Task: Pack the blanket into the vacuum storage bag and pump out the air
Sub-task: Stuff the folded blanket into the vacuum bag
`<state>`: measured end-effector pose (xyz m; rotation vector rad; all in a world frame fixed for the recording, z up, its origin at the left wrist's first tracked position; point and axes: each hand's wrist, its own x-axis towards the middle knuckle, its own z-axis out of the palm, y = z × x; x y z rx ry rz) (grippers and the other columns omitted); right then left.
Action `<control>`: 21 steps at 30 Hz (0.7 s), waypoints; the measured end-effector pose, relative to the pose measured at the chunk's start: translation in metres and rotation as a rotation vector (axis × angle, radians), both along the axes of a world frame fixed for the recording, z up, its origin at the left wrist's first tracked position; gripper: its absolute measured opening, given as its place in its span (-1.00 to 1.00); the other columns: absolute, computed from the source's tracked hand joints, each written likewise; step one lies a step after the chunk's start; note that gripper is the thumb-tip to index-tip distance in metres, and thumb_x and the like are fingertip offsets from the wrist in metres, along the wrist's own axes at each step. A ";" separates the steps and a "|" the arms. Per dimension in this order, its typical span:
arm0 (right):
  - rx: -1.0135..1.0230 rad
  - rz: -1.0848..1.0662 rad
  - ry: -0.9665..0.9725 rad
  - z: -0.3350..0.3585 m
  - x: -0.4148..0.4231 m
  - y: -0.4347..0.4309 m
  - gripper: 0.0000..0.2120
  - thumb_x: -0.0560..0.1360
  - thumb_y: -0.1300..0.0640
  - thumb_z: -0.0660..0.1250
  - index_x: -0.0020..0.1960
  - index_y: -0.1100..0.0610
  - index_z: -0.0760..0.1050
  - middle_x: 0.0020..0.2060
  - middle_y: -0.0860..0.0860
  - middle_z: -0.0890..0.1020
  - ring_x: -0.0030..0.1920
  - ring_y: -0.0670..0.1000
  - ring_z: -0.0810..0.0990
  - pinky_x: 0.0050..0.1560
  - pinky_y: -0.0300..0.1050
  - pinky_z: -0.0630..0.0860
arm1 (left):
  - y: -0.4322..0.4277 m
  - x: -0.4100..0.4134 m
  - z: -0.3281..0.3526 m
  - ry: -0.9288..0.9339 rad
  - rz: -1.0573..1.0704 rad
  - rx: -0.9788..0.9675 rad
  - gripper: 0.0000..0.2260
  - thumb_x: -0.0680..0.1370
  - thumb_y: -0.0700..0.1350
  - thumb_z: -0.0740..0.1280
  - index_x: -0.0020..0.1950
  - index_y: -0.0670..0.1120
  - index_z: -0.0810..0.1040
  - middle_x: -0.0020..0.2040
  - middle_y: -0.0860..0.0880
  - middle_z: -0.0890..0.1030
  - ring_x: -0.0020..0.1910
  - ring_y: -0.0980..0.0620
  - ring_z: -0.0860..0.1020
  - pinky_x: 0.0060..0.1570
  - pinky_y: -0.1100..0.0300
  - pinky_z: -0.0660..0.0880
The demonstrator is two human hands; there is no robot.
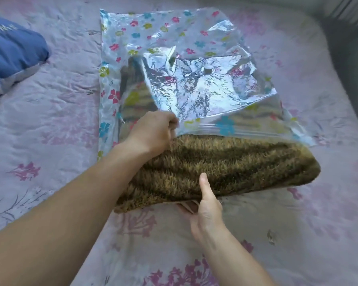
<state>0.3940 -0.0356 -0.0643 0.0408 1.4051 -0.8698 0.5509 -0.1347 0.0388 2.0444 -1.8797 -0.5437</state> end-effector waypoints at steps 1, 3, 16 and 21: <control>-0.001 -0.008 -0.010 0.000 -0.001 0.000 -0.05 0.30 -0.28 0.56 0.50 0.17 0.32 0.35 0.17 0.53 0.29 0.24 0.56 0.28 0.32 0.51 | 0.000 -0.002 -0.002 0.007 -0.015 0.049 -0.82 0.64 -0.22 0.29 0.11 -0.06 0.68 0.03 -0.05 0.69 0.05 -0.13 0.62 -0.20 0.15 0.39; -0.015 -0.015 -0.032 0.001 -0.002 -0.001 -0.16 0.34 -0.24 0.55 0.44 0.18 0.39 0.28 0.18 0.59 0.22 0.23 0.61 0.21 0.32 0.56 | 0.002 -0.009 -0.011 -0.009 -0.091 0.135 -0.85 0.65 -0.24 0.24 0.01 -0.12 0.60 -0.02 -0.12 0.62 0.07 -0.22 0.58 -0.08 0.05 0.46; -0.040 -0.061 0.034 0.011 -0.007 -0.016 -0.33 0.35 -0.26 0.54 0.21 0.17 0.43 0.15 0.17 0.63 0.10 0.20 0.68 0.06 0.26 0.65 | 0.011 -0.015 -0.012 0.094 -0.236 -0.005 -0.88 0.57 -0.15 0.49 0.09 -0.03 0.77 -0.03 0.04 0.77 -0.10 0.15 0.68 0.04 0.23 0.61; -0.093 -0.060 -0.006 0.019 0.018 -0.053 -0.37 0.42 -0.20 0.52 0.27 0.19 0.45 0.18 0.18 0.60 0.09 0.17 0.66 -0.13 0.10 0.69 | 0.011 -0.008 -0.016 0.203 -0.192 -0.001 -0.89 0.60 -0.21 0.44 0.03 -0.07 0.76 -0.12 0.06 0.74 -0.17 0.20 0.65 -0.10 0.42 0.49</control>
